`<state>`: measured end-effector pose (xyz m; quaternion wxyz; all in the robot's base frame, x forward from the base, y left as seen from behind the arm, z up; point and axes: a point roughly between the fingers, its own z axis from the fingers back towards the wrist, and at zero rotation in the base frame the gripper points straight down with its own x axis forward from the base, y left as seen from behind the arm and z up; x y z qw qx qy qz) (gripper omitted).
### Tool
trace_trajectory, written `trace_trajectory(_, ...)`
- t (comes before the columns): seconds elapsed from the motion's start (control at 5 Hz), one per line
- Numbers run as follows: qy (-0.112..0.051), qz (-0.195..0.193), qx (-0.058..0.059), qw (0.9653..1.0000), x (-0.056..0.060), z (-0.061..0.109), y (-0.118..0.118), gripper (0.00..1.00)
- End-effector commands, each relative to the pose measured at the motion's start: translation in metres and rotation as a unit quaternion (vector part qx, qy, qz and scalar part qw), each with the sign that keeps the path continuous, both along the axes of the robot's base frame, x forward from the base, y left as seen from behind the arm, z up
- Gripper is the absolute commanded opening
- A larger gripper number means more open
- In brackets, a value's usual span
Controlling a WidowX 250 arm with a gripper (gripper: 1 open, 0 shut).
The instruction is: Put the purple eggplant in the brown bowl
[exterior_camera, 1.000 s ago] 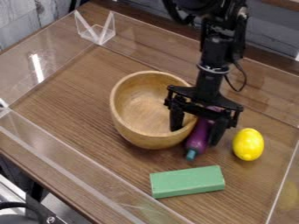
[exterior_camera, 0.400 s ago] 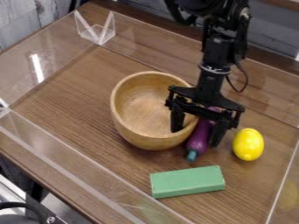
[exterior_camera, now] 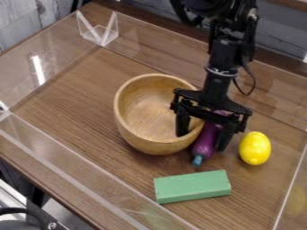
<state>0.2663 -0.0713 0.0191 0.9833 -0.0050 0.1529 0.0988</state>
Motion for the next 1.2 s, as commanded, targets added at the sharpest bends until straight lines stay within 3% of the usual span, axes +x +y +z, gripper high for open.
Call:
trace_trajectory(0.0,0.023,-0.022,0.001,0.9995,-0.0121,-0.0106,-0.0146,1.0)
trace_trajectory(1.0,0.027,-0.019,0.006,0.9994,-0.0139,-0.0101,-0.0183,1.0)
